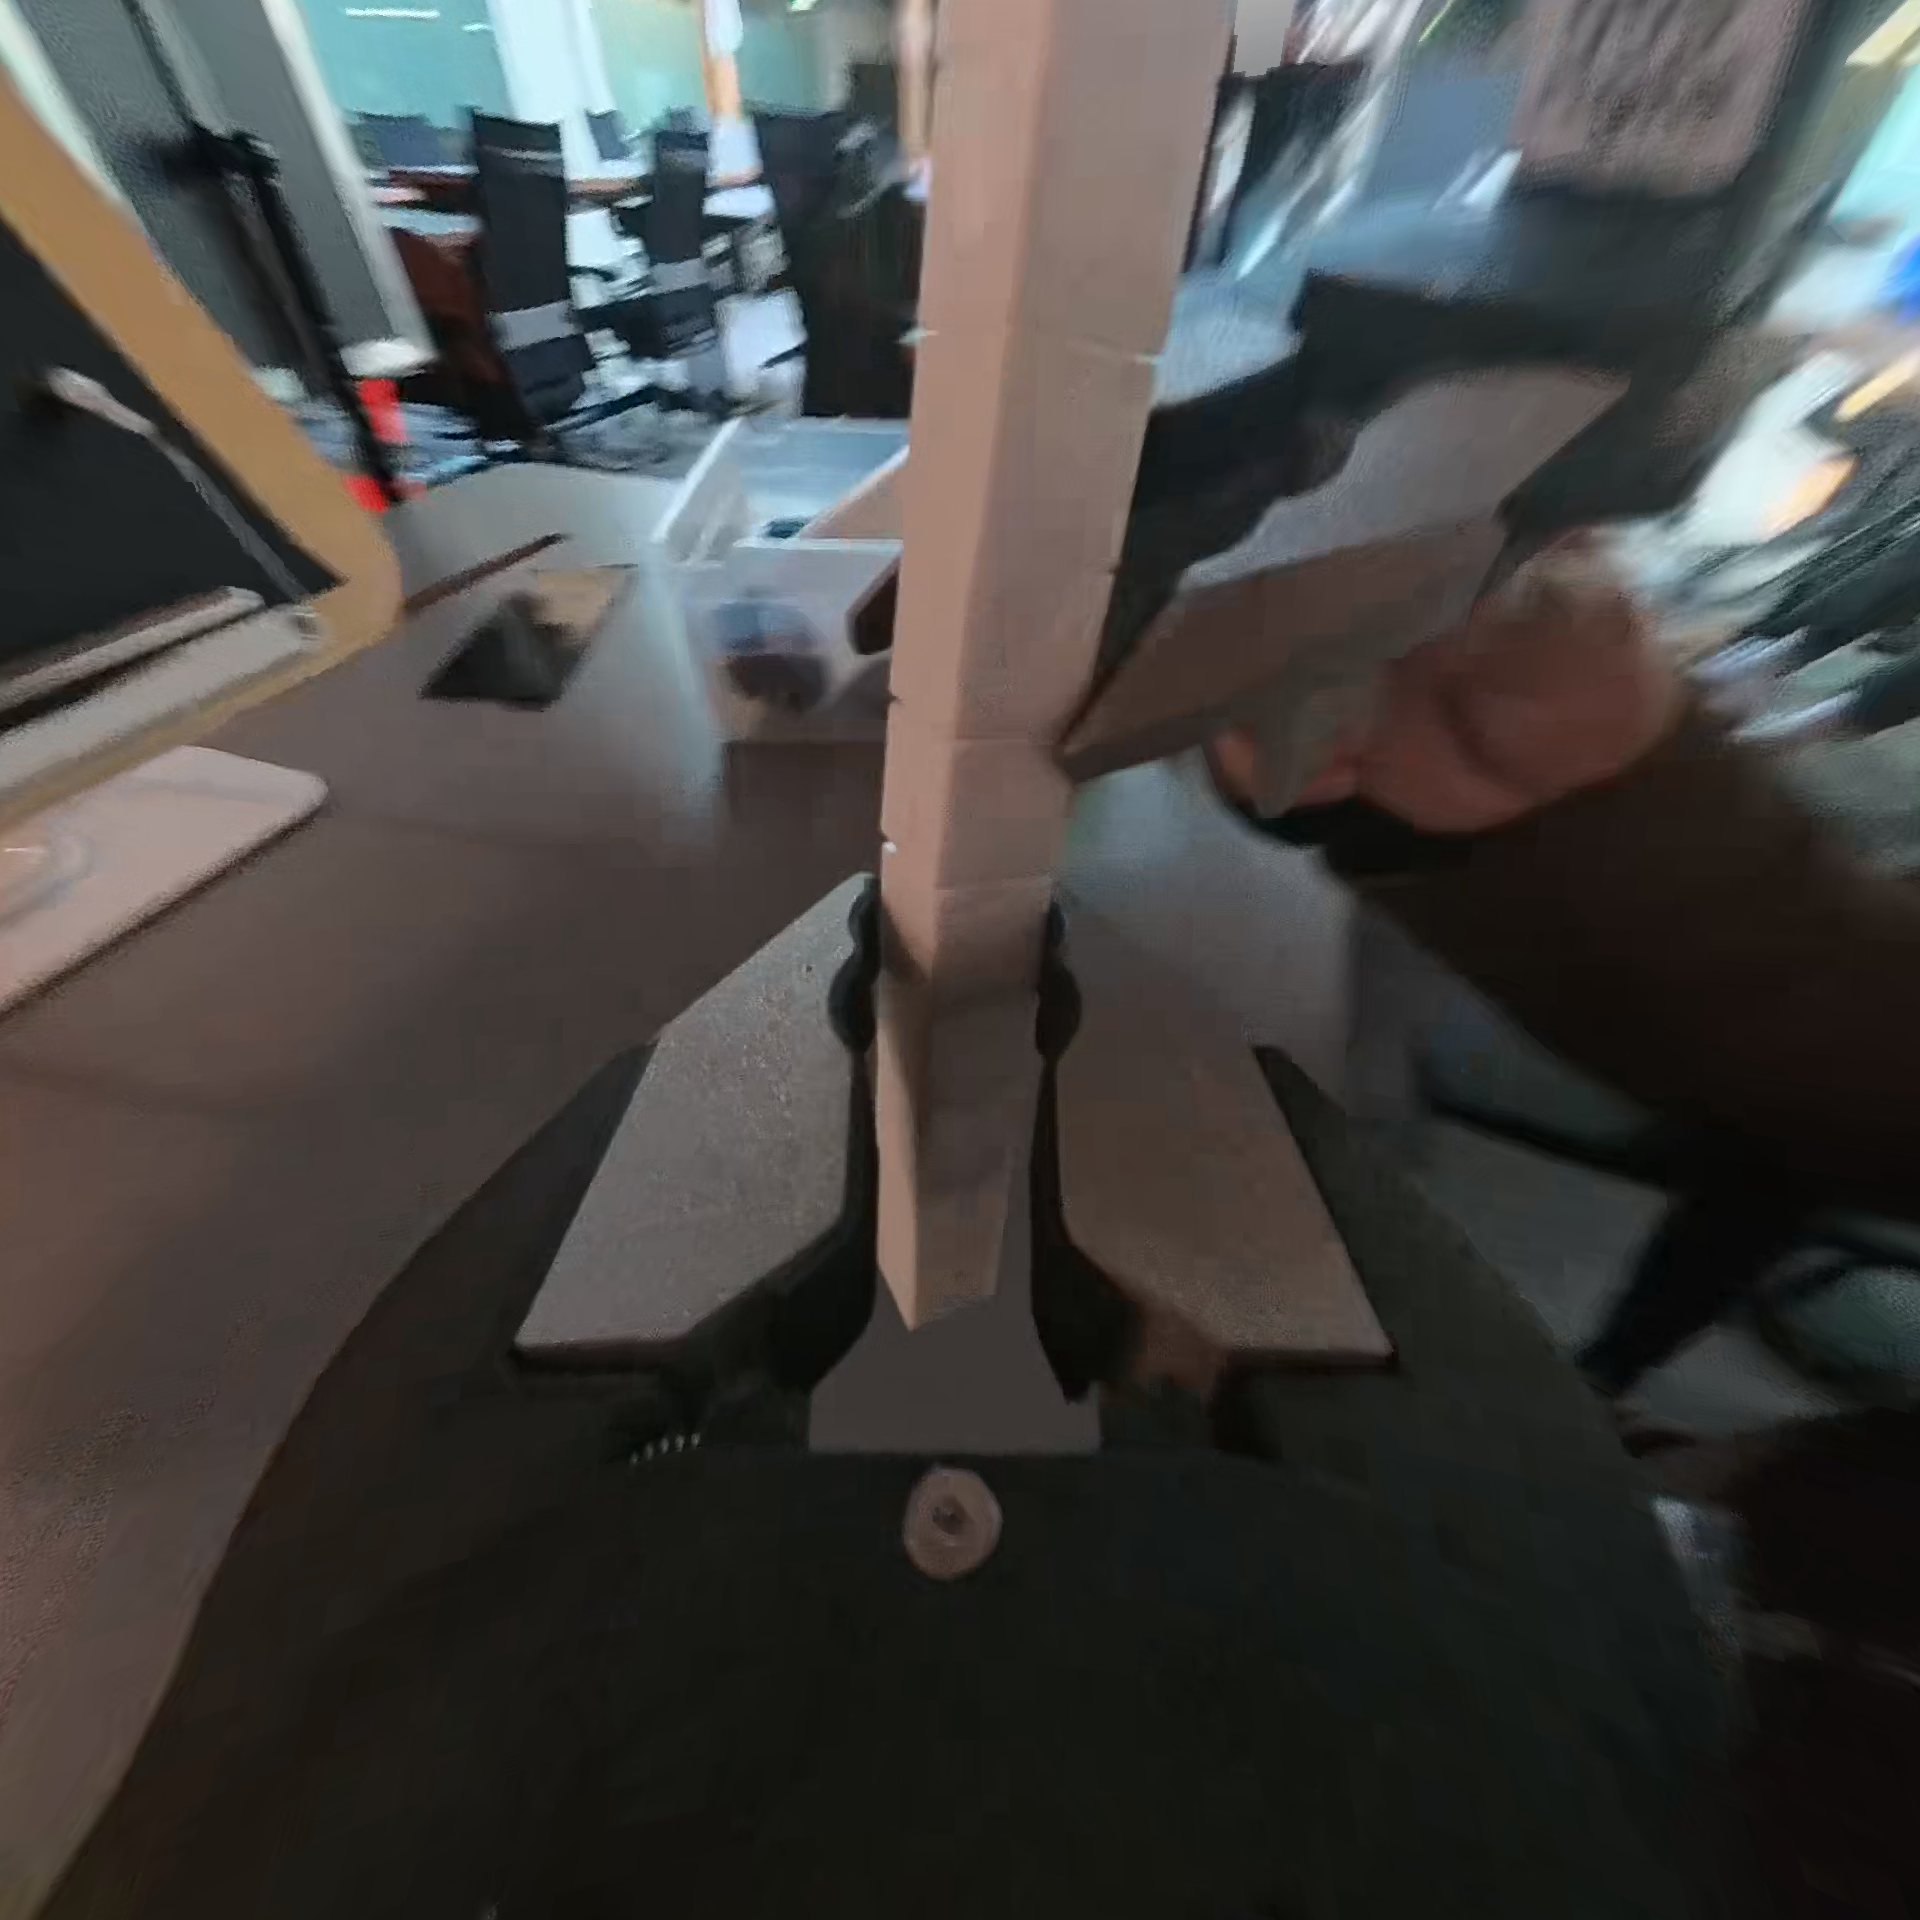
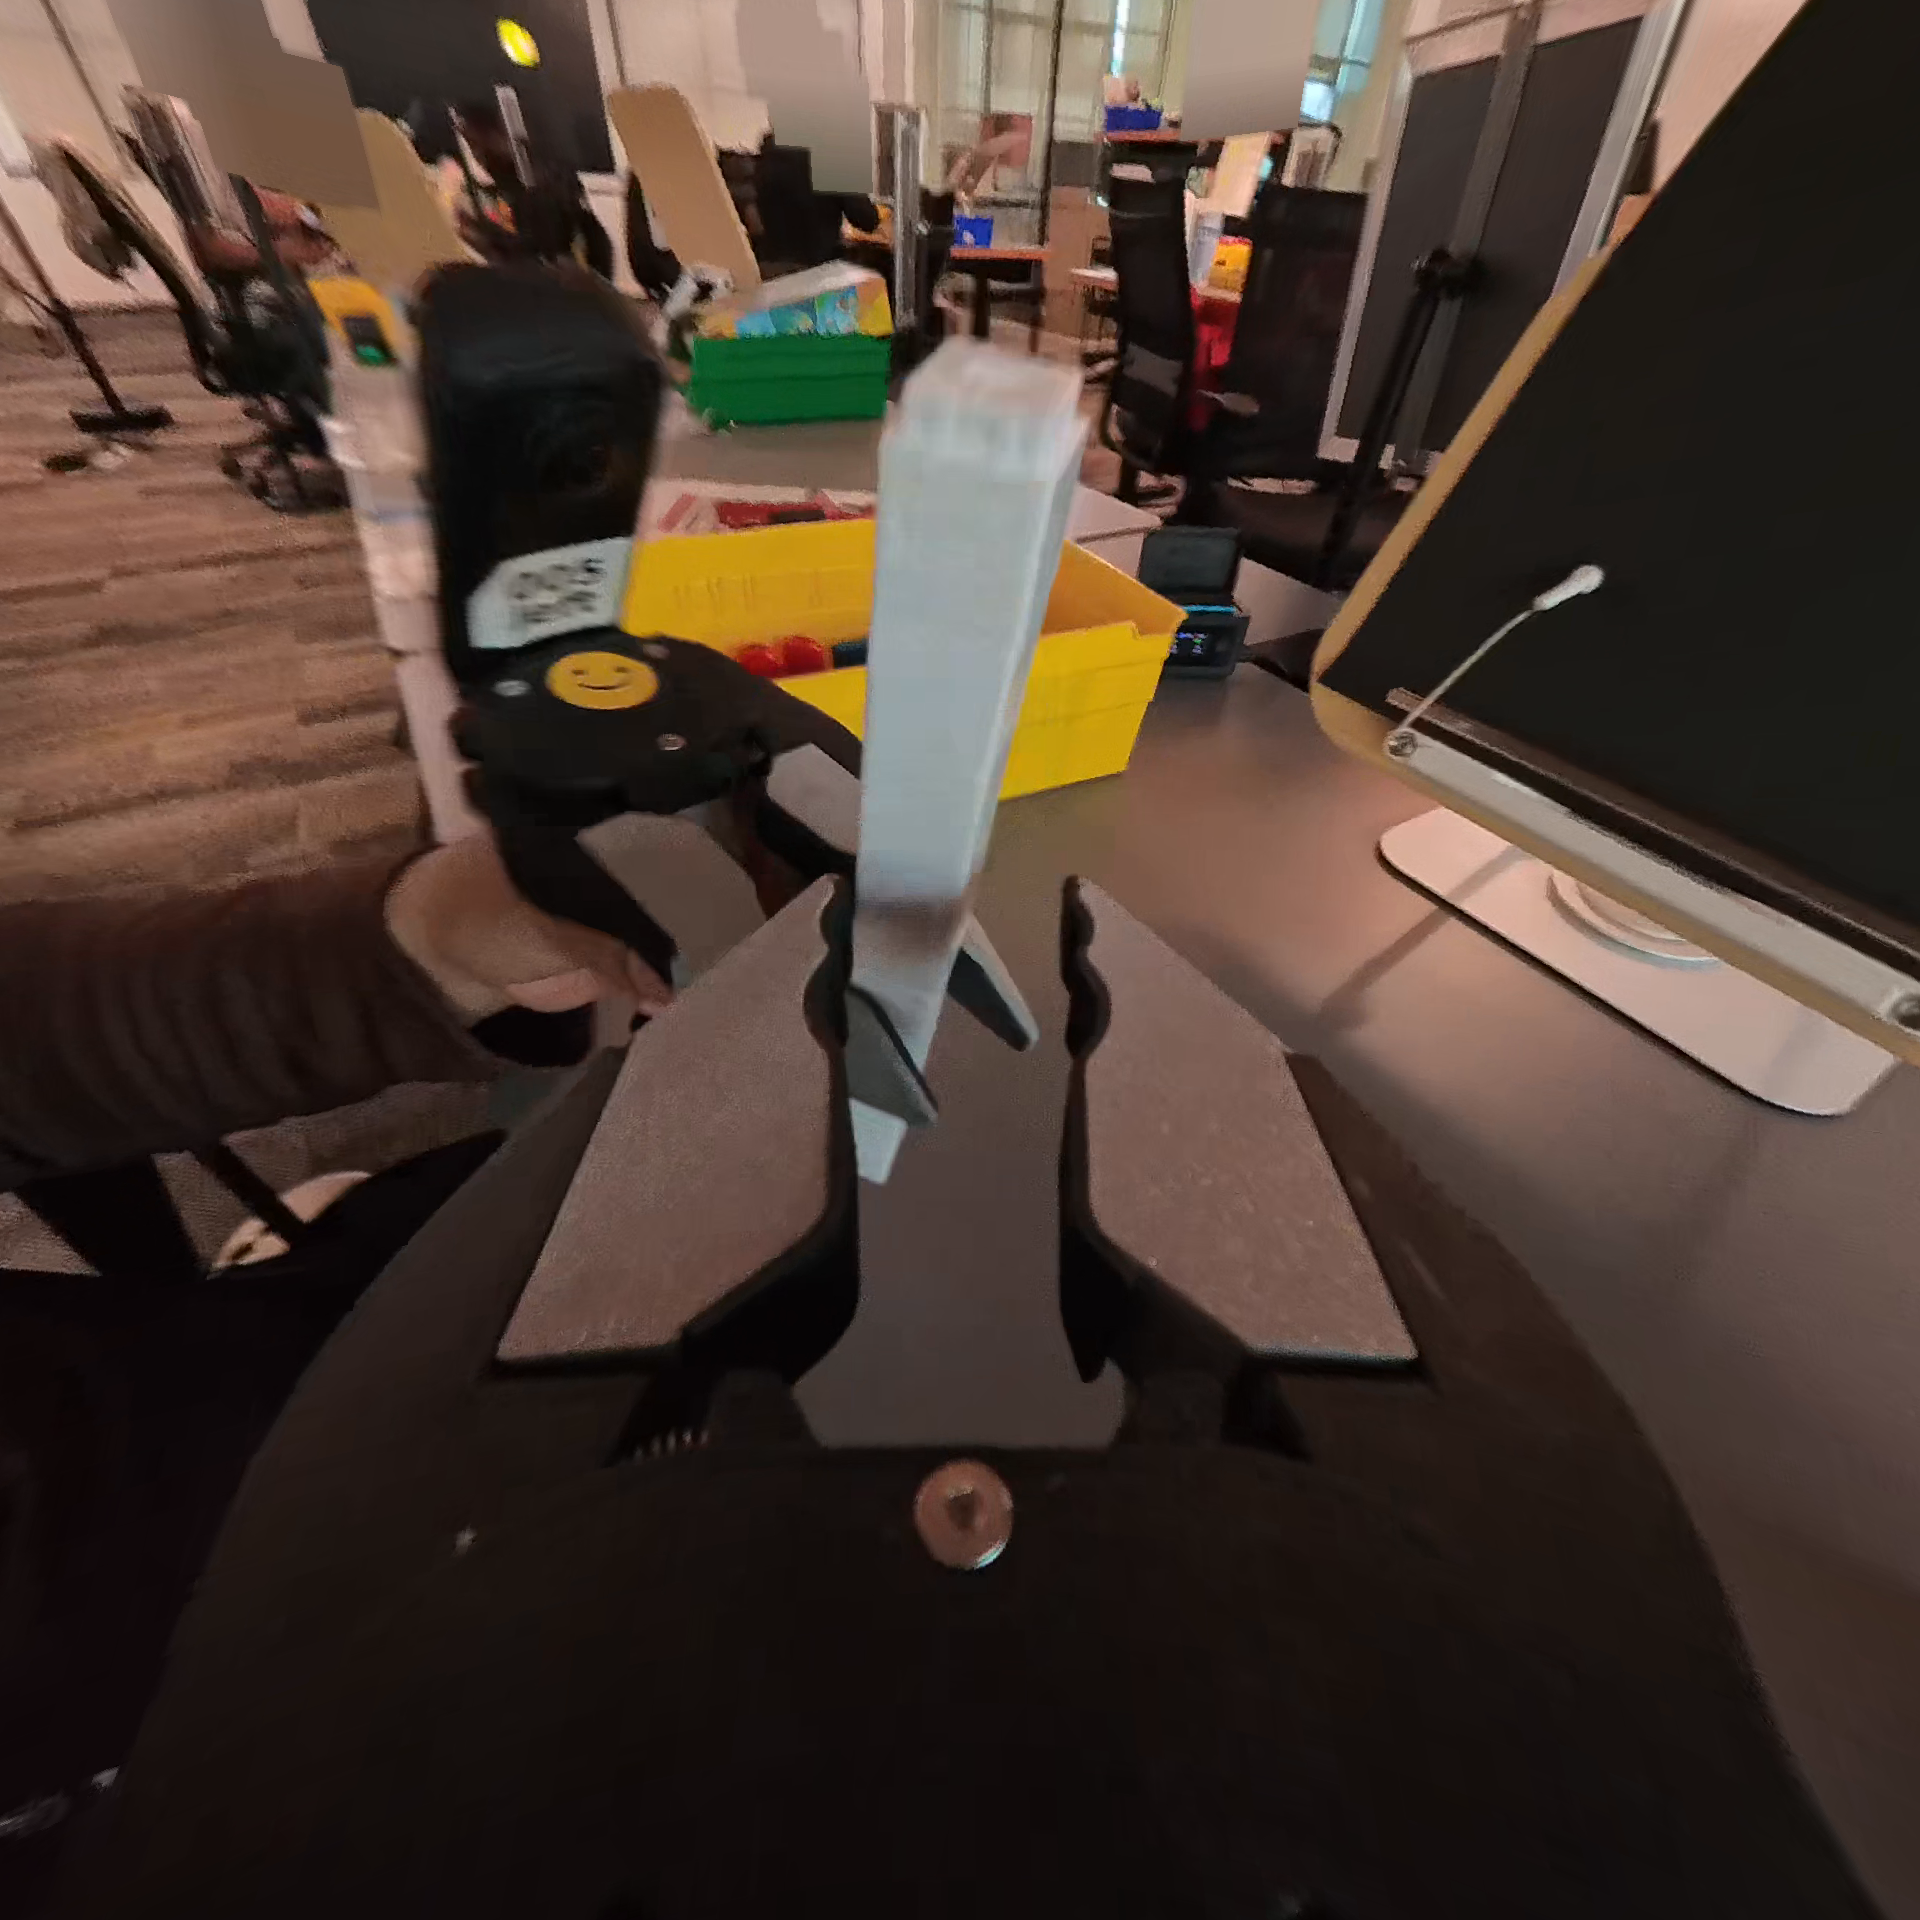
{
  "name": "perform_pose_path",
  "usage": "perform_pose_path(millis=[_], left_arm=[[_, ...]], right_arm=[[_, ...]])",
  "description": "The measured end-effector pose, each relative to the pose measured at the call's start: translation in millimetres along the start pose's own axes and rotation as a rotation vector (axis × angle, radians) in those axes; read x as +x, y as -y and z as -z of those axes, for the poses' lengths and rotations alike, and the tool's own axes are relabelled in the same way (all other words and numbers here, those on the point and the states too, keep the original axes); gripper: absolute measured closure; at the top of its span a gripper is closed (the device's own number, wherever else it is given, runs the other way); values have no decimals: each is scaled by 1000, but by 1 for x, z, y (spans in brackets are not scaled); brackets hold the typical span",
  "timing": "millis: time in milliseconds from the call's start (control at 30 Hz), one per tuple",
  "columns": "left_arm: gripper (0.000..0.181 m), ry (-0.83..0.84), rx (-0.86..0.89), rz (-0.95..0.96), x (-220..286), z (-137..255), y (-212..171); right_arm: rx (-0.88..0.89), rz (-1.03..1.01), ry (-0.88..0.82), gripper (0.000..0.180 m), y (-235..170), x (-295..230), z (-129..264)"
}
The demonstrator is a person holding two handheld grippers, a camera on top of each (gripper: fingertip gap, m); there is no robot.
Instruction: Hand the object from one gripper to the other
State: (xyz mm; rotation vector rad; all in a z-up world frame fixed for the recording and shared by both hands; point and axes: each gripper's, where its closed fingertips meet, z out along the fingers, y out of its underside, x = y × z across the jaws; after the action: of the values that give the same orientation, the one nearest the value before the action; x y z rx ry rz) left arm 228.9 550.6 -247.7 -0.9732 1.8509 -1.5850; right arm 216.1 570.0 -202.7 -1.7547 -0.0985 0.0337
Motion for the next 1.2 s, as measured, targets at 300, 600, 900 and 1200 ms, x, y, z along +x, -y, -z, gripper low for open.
perform_pose_path(millis=[300,600,900,1200], left_arm=[[157,-431,302,414,19,39,47],[158,-348,345,373,10,43,54],[133,-147,215,439,-22,40,35],[140,-275,257,574,-21,41,32]], right_arm=[[87,-238,433,123,4,-38,11],[7,-366,542,156,-20,-52,-19],[53,-106,178,161,-10,-13,-12],[-49,705,-268,161,-11,-17,-19]])
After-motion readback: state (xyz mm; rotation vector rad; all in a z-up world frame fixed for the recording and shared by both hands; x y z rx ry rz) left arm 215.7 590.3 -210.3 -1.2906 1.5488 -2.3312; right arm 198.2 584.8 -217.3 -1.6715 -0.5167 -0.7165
